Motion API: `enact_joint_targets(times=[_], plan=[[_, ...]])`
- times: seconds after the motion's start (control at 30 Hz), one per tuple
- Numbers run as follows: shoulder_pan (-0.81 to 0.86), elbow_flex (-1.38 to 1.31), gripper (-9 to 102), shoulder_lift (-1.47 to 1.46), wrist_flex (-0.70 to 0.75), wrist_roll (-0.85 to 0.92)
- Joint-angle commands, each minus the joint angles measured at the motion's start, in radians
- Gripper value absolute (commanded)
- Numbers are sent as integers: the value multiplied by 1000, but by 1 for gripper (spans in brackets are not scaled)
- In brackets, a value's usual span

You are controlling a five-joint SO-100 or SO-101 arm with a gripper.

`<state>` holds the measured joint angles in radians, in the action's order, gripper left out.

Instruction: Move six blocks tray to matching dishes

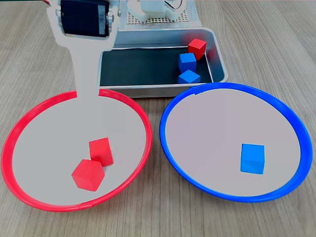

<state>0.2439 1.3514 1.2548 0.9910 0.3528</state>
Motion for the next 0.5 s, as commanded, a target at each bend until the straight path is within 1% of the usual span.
enact_joint_targets(times=[0.0,0.07,0.1,0.17,0.2,0.3,0.47], plan=[[-12,9,0,51,91,107],[-35,46,0,117,227,189],[-64,89,0,184,347,273],[-117,198,0,307,433,367],[-150,265,1,376,448,396],[-224,364,8,460,434,385],[-319,419,16,448,353,328]])
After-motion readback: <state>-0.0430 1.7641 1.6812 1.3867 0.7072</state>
